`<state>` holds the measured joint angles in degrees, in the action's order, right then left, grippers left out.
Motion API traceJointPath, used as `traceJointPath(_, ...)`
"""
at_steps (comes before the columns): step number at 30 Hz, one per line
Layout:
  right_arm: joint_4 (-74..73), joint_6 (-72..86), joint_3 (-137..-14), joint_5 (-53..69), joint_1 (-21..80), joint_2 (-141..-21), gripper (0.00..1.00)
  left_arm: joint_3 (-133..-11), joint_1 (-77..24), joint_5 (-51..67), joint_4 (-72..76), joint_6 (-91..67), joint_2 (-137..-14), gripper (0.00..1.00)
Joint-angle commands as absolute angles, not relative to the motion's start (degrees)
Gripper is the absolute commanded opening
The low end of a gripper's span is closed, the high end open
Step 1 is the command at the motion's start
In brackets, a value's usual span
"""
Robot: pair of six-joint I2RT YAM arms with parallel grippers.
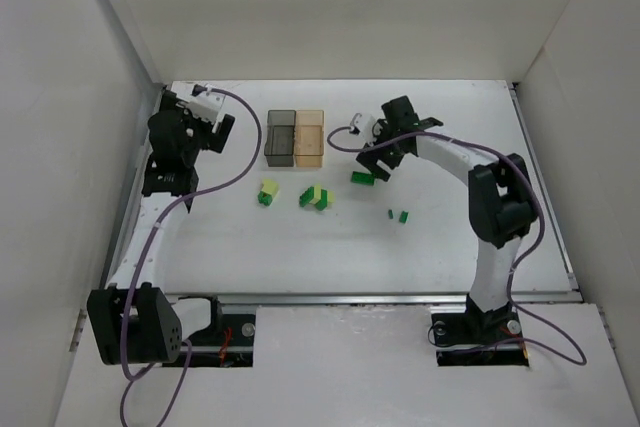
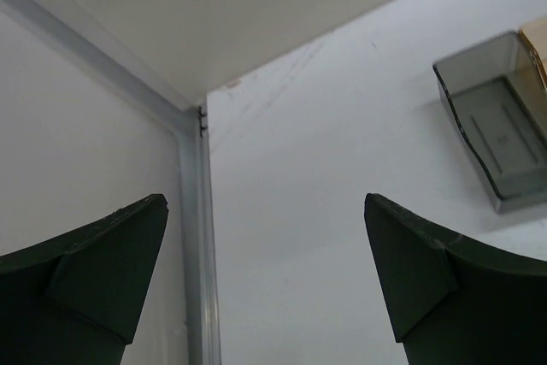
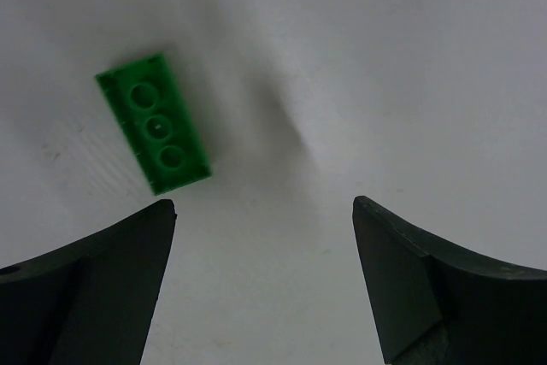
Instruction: Sort the legos into containers by color
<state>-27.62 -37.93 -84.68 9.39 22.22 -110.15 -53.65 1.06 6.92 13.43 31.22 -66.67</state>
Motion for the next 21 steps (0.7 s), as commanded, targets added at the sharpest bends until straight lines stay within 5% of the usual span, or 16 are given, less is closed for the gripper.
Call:
traceJointPath(1,-38.3,-41.2,-90.2,19.0,23.4,-111.7,0.89,-53.4,0.4,6.8,5.5,33.2,-64.9,0.99)
traceJointPath(10,-37.4,-40.5,-93.0,16.3,27.5,-119.5,0.82,-49.8,0.4,6.9,6.8,28.9,-64.3,0.99)
traceJointPath(14,-37.4,-38.7,-94.6,13.8,28.6,-121.9,0.48,-49.1,0.4,6.9,8.1,28.4,-64.3,0.99)
traceJointPath(21,-34.3,-36.0,-91.4,10.2,28.6,-120.9,0.21,-48.0,0.4,6.9,8.7,28.4,-63.8,0.99)
